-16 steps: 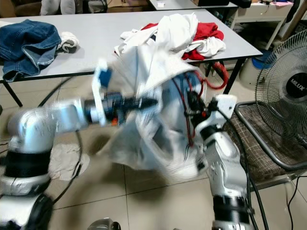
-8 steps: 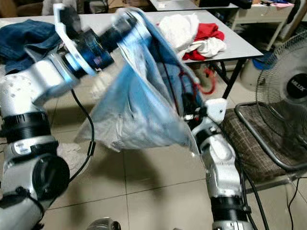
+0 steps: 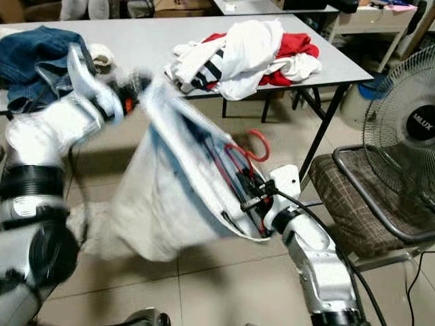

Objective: Hang hanger

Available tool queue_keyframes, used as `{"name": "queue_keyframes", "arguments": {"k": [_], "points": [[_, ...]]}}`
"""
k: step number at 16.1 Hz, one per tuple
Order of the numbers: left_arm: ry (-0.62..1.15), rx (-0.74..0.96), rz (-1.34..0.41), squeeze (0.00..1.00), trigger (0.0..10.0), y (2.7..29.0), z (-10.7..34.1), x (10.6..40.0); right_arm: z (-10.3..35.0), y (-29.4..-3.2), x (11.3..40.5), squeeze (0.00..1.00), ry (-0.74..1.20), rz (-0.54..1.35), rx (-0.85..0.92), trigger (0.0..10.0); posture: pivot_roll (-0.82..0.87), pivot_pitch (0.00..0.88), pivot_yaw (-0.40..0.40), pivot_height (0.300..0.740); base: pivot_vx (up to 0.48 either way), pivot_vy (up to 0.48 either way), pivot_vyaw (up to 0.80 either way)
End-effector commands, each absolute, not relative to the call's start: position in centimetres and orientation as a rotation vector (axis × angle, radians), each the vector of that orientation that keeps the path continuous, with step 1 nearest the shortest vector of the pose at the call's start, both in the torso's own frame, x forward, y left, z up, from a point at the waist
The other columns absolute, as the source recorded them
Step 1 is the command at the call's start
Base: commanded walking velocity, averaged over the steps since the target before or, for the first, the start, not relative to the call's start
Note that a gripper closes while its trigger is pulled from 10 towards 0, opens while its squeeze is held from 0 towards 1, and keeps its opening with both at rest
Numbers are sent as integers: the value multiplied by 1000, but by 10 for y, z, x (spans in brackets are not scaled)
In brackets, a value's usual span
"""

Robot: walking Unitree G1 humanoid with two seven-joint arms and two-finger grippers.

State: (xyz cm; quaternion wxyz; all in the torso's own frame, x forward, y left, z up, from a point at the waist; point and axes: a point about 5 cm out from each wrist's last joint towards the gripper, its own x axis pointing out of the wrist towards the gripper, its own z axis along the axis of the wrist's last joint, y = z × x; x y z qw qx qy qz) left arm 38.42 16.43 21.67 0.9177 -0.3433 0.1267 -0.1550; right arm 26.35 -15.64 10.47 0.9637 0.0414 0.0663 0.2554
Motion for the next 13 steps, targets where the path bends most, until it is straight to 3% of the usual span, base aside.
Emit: {"name": "queue_keyframes", "arguments": {"k": [1,3,6,12,13], "points": [[129,-541,-144,0,0,204,227,386,116,-190,261,0,101,366,130,10000,-11,0,13,740,0,0,0],[184,-363,-52,0,0,218,196,383,132,-197,256,0,86,365,202,10000,-11,0,13,740,0,0,0],[281,44,-3,0,0,226,148,375,154,-190,246,0,124,476,270,10000,-15,0,6,740,0,0,0],[397,259,-106,0,0,207,91,355,185,-184,252,0,75,513,357,10000,-22,0,5,740,0,0,0],[400,294,-209,0,0,195,80,349,185,-184,252,0,104,510,354,10000,-21,0,5,740,0,0,0]]}}
